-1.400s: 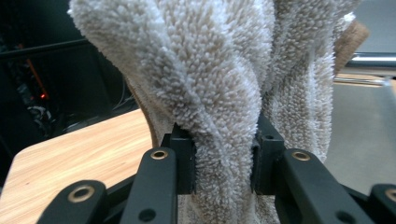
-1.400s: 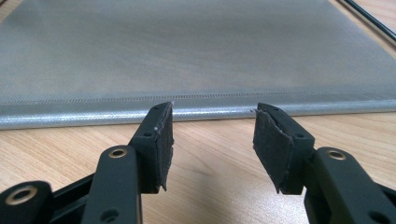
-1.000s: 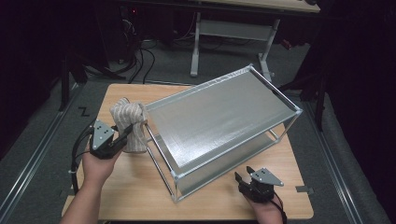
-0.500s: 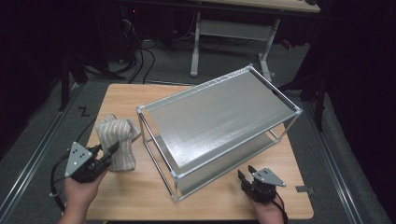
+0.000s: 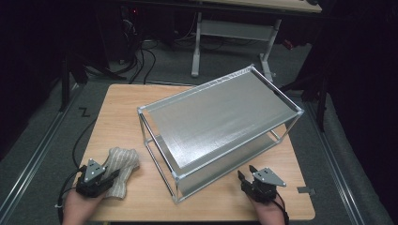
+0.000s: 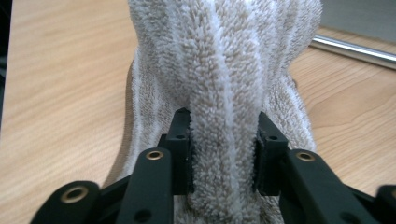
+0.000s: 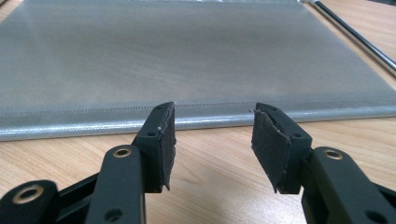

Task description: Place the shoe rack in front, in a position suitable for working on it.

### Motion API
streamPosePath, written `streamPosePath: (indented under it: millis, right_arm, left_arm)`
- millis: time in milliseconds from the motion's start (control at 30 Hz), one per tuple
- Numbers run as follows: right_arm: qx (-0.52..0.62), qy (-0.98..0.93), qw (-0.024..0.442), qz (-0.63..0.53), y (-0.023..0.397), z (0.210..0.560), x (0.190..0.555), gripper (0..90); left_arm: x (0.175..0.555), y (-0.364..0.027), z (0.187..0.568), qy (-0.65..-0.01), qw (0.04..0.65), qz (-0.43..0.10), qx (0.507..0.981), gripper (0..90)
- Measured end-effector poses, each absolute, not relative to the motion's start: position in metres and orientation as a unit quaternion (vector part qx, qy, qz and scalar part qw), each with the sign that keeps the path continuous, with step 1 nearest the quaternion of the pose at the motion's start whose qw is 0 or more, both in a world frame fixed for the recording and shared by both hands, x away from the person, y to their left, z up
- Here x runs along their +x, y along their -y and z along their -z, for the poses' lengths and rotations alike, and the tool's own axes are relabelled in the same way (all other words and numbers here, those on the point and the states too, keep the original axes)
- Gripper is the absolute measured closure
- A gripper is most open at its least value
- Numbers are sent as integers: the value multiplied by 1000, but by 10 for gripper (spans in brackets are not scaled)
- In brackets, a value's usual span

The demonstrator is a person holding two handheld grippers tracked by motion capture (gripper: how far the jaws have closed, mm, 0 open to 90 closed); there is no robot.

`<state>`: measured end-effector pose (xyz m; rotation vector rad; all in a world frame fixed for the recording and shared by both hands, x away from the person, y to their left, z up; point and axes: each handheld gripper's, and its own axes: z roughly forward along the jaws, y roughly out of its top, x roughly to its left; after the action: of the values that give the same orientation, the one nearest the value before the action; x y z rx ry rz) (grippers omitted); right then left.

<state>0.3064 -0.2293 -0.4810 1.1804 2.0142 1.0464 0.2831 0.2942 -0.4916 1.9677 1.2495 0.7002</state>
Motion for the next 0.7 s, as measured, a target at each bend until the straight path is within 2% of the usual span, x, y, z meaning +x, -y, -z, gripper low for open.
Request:
streamPosePath:
  millis: [67,167,333,533,667,700]
  right_arm:
    - [442,-756,284,-389,228,481,307,488]
    - [438,-759,285,-389,227,482,306,478]
    - [437,-761,282,-388,227,482,306,451]
    - [440,-763,279,-384,227,483,307,448]
    - [441,-764,275,-383,228,483,307,457]
    - [440,-765,274,-383,228,483,307,459]
  left_arm:
    - [283,-297,493,-487,349,-269,754,592]
    - [283,-298,490,-491,362,-273,744,469]
    - [279,-293,477,-486,388,-295,726,361]
    - [265,-275,458,-438,449,-300,719,366]
    - [253,-249,458,-398,491,-271,726,412]
    - [250,-240,459,-390,510,-249,725,424]
